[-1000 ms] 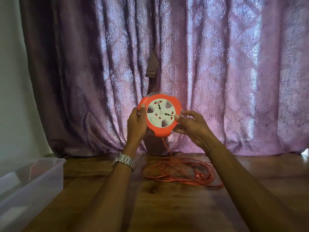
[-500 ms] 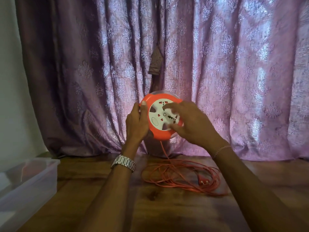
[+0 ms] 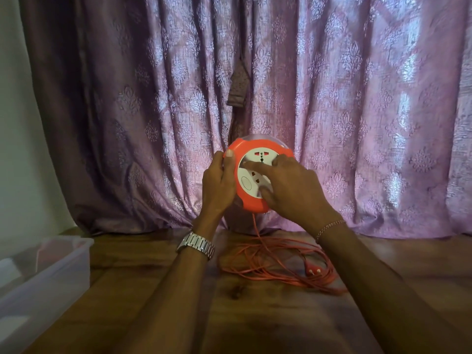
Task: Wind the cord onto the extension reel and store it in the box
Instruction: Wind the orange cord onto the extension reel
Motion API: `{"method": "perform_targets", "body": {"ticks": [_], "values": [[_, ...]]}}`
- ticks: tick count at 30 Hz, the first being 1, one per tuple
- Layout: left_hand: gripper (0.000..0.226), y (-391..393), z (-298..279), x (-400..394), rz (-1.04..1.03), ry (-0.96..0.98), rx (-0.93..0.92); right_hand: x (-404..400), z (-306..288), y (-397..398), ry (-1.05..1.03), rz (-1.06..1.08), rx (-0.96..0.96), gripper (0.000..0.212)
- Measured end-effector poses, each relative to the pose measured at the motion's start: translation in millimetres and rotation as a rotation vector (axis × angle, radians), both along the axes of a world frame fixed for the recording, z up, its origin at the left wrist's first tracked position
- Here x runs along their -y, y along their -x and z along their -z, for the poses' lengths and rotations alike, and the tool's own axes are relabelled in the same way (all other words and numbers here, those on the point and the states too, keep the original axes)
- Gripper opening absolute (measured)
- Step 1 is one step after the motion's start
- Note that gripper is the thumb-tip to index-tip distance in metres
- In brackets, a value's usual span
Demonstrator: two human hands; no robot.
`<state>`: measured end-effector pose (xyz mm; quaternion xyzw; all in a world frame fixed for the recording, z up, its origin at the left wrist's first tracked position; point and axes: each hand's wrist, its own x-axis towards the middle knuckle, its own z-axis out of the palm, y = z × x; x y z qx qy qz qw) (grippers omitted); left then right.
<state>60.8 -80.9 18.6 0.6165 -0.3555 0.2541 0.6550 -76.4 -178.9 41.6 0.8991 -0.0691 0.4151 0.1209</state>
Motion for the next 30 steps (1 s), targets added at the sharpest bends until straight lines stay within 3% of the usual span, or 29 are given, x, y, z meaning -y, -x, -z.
{"method": "perform_targets", "body": {"ticks": [4,8,11,15,17,19,23,25,30], "values": [[0.045,4,1,5,-0.033,0.007,0.042,3,0,1,-0.083,0.000,0.131,0.059],[0.048,5,0,9,-0.011,0.021,0.016,0,1,1,-0.348,-0.067,0.315,0.062],[0.045,5,2,13,-0.026,0.000,0.035,0,2,-1,-0.469,-0.061,0.343,0.057],[0.043,0,6,14,-0.016,0.015,0.005,3,0,2,-0.291,0.089,0.315,0.053],[0.042,-2,4,11,-0.011,0.042,-0.029,8,-7,5,-0.154,0.025,0.294,0.042],[0.046,-3,2,9,0.003,0.071,-0.048,17,-12,7,-0.086,-0.143,0.155,0.033],[0.053,-2,0,5,0.033,0.074,-0.050,18,-13,8,-0.140,-0.261,-0.244,0.051],[0.061,-2,0,6,0.040,0.060,-0.044,15,-12,7,-0.115,-0.195,-0.251,0.055],[0.055,4,3,11,0.049,0.046,0.001,7,-10,12,-0.062,-0.089,-0.142,0.060]]}}
